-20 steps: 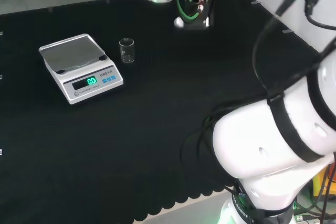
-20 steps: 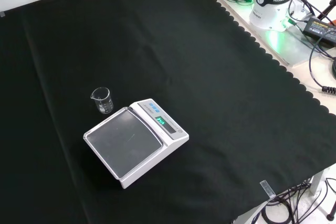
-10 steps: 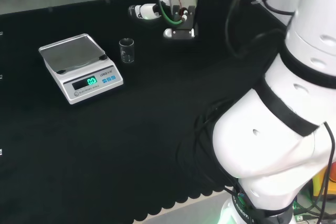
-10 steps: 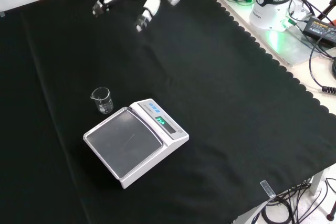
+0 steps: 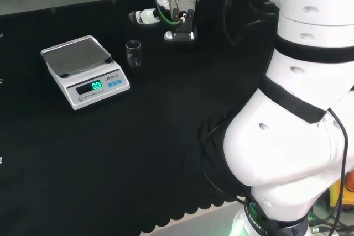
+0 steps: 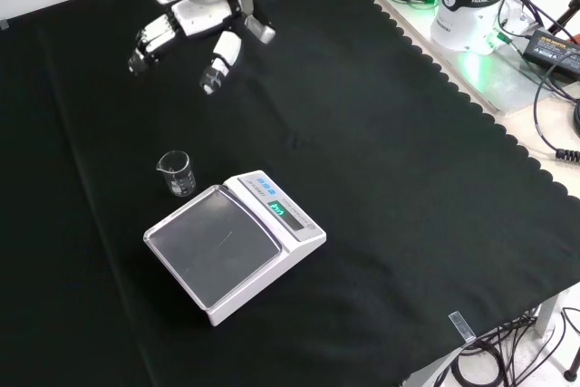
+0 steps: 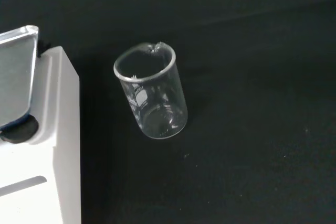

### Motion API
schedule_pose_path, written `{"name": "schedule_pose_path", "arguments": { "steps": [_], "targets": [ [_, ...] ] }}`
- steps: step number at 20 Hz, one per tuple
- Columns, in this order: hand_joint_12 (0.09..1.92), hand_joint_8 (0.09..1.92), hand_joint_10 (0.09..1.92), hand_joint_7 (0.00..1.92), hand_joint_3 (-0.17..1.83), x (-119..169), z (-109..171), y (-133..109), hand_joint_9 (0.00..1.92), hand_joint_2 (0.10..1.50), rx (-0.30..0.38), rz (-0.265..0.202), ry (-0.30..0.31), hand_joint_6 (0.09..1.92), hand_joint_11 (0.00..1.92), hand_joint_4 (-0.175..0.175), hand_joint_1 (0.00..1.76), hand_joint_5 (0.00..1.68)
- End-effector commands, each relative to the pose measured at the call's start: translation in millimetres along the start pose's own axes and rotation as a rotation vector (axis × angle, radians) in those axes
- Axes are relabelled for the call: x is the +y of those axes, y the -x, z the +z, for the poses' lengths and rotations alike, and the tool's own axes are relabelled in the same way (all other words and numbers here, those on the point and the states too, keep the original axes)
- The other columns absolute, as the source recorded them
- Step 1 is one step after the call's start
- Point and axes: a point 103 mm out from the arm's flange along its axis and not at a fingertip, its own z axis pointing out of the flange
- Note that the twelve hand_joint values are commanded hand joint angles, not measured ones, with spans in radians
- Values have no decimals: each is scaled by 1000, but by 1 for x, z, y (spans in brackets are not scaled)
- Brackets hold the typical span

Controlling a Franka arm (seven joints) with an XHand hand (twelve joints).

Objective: Pick up the beaker.

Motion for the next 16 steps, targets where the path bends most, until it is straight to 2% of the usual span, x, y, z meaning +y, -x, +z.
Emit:
{"name": "schedule_pose_path", "arguments": {
  "steps": [1,12,16],
  "targets": [
    [1497,854,913,66,120,13,28,2,261,930,20,-35,-69,87,239,-83,299,276],
    [1493,866,913,84,118,25,59,-10,271,934,-21,-70,-136,87,246,-86,299,286],
    [1493,873,913,98,118,28,75,-18,277,935,-21,-70,-165,87,250,-86,299,288]
  ]
}}
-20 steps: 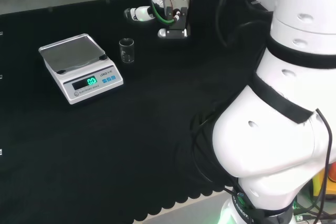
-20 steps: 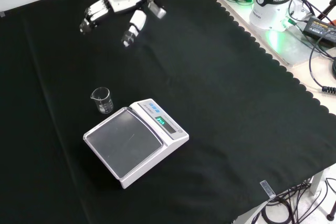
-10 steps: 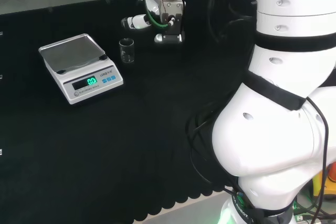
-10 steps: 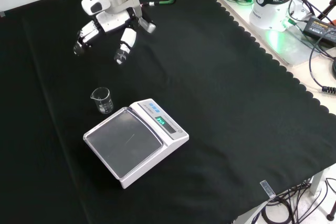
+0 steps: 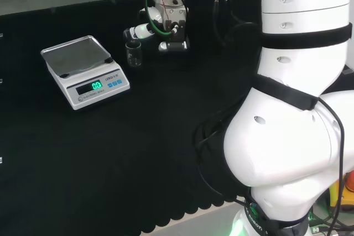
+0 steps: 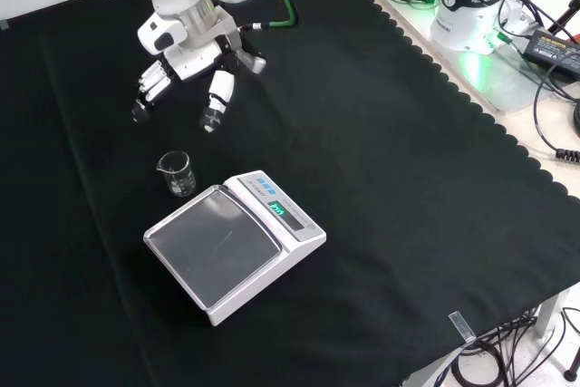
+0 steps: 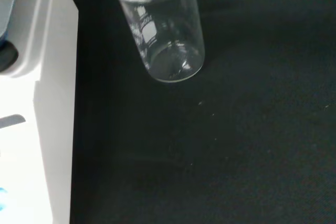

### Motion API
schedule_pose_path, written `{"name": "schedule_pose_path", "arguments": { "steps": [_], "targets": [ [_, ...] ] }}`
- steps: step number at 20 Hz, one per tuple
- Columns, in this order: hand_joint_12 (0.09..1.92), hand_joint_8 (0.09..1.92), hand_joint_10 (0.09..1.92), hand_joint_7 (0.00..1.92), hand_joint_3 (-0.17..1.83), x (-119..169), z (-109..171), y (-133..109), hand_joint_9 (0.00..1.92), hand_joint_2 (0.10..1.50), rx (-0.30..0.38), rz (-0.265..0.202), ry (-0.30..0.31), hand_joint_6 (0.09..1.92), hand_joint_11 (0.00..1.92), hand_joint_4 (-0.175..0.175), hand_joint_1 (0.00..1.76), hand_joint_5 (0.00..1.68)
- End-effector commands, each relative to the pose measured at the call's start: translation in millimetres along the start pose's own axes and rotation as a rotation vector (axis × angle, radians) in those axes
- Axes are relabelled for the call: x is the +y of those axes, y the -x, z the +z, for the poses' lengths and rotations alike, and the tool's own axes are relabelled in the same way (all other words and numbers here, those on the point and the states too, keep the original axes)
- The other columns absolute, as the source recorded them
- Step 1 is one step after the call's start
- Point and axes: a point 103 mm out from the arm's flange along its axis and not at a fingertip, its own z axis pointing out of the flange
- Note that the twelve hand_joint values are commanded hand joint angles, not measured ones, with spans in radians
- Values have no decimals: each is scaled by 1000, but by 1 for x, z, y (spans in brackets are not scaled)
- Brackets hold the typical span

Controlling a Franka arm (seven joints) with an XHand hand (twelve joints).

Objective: Pick up the beaker.

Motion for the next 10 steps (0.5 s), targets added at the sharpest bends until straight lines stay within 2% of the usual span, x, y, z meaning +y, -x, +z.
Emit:
{"name": "schedule_pose_path", "arguments": {
  "steps": [1,10],
  "targets": [
    [1492,874,913,100,118,5,23,-13,278,935,-3,-11,-51,87,251,-87,299,289],
    [1489,879,909,110,116,20,50,-24,282,936,-8,-39,-98,87,258,-88,298,294]
  ]
}}
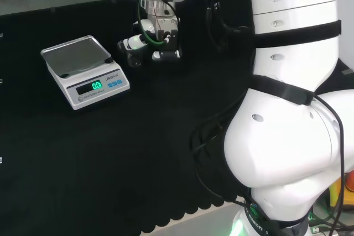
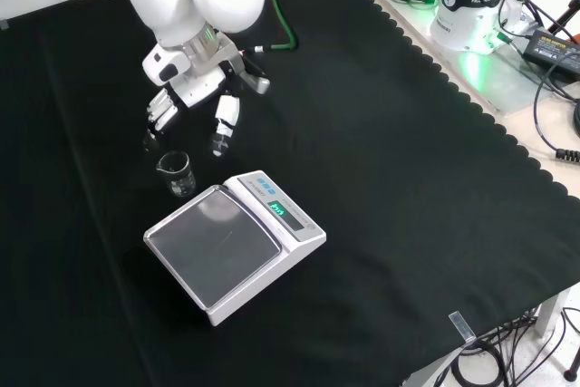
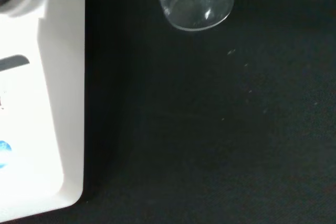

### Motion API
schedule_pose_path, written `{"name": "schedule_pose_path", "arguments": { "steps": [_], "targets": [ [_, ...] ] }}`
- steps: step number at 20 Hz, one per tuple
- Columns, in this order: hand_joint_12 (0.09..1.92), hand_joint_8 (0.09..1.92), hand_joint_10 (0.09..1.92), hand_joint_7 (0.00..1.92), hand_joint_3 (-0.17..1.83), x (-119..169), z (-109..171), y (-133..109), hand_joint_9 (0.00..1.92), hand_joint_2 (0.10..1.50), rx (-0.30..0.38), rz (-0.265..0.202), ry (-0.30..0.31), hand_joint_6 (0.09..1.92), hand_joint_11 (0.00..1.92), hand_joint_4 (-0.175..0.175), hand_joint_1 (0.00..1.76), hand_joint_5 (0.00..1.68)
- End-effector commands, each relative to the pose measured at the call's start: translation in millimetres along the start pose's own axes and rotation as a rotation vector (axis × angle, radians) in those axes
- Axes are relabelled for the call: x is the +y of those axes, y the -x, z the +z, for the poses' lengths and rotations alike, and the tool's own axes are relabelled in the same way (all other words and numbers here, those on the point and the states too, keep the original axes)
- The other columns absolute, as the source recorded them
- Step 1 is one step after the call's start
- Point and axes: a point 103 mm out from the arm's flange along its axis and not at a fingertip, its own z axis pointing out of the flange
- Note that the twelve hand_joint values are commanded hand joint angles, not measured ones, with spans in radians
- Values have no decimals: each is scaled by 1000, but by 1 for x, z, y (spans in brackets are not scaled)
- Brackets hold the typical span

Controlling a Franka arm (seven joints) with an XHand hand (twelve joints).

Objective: Pick up the beaker.

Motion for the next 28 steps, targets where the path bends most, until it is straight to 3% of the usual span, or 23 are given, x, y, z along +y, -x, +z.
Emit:
{"name": "schedule_pose_path", "arguments": {
  "steps": [1,19,28],
  "targets": [
    [1489,880,909,111,116,13,13,-8,282,936,-6,-28,-31,87,258,-88,298,295],
    [1486,888,907,125,113,42,30,36,291,940,69,-32,-72,87,273,-90,299,305],
    [1472,902,902,170,112,50,38,30,332,944,85,-33,-78,87,312,-96,305,321]
  ]
}}
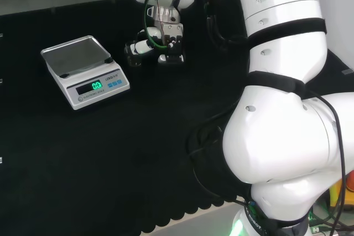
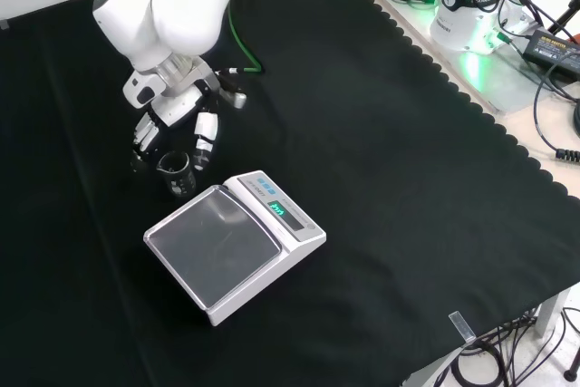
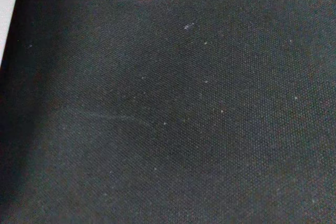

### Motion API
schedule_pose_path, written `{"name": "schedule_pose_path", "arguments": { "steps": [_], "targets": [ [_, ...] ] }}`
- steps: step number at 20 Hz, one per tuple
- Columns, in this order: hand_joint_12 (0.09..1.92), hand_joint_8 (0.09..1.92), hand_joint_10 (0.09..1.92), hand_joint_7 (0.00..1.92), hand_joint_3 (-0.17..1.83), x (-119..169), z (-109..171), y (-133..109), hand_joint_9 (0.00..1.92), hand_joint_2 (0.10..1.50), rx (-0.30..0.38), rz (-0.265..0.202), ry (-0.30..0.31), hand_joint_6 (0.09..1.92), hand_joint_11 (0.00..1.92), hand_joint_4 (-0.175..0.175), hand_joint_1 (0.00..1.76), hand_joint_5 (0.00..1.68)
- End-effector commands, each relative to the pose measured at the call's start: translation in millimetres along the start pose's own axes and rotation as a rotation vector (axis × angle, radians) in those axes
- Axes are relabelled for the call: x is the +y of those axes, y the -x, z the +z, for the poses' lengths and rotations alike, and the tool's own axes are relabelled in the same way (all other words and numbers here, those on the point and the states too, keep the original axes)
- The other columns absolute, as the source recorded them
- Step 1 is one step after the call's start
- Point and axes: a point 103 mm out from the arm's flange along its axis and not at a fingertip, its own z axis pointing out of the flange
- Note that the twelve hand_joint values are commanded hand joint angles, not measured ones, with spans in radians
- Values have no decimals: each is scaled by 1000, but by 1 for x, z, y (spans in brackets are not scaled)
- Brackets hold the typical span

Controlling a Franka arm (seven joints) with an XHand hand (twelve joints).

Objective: Pick up the beaker.

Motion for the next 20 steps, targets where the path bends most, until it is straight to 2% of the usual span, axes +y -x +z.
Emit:
{"name": "schedule_pose_path", "arguments": {
  "steps": [1,6,8,9,11,12,13,14,16,18,20],
  "targets": [
    [1471,902,901,172,112,5,8,-8,333,944,4,3,-13,87,313,-96,305,322],
    [1469,910,901,198,110,11,15,-14,350,943,13,36,4,87,324,-99,334,333],
    [1439,919,889,294,109,12,17,-14,435,944,13,47,76,87,383,-109,413,396],
    [1407,915,857,427,114,12,16,-13,561,950,3,47,132,120,468,-118,502,496],
    [1300,881,757,854,152,11,15,-12,961,952,-29,42,231,427,725,-139,733,841],
    [1241,834,708,1054,164,10,14,-12,1150,954,-36,39,265,575,854,-51,879,975],
    [1173,773,649,1218,181,8,13,-11,1304,944,-44,35,294,647,976,-2,988,1071],
    [1107,707,583,1342,216,8,11,-11,1419,920,-54,35,313,662,1077,-2,1064,1139],
    [1010,598,456,1490,357,8,10,-10,1566,835,-68,41,330,649,1207,-57,1144,1218],
    [954,541,377,1562,489,8,10,-9,1646,761,-67,50,343,651,1280,-130,1180,1246],
    [920,516,332,1594,564,8,9,-9,1687,719,-58,50,359,664,1322,-164,1194,1254]
  ]
}}
